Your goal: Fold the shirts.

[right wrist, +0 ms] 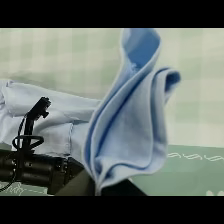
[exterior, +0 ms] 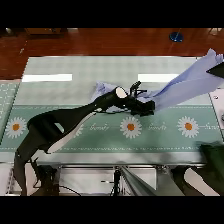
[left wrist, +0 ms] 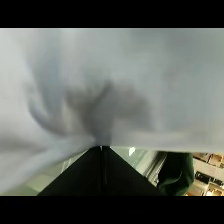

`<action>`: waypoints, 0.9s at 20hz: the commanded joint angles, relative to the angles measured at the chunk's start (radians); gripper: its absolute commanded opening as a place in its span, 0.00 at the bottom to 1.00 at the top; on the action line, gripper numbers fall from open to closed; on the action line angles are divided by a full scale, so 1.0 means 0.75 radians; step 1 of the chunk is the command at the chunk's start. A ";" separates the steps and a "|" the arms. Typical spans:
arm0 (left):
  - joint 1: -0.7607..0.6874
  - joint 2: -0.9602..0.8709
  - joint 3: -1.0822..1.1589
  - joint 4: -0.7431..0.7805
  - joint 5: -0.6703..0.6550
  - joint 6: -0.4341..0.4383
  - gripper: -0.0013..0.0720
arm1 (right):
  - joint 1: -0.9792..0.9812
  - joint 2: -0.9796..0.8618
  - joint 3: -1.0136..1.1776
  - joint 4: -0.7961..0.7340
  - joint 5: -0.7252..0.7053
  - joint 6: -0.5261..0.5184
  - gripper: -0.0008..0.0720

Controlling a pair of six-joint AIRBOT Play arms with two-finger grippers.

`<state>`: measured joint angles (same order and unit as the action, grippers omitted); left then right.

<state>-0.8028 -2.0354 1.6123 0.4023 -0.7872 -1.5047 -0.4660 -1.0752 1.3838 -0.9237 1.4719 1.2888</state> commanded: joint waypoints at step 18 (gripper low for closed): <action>0.874 0.858 0.116 0.203 -0.945 0.484 0.04 | 0.395 -0.071 -0.001 -0.079 -0.213 0.144 0.04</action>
<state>-0.2920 -1.5013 1.6985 0.4881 -1.4452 -1.1351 -0.2966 -1.0981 1.3838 -0.9245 1.3987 1.3457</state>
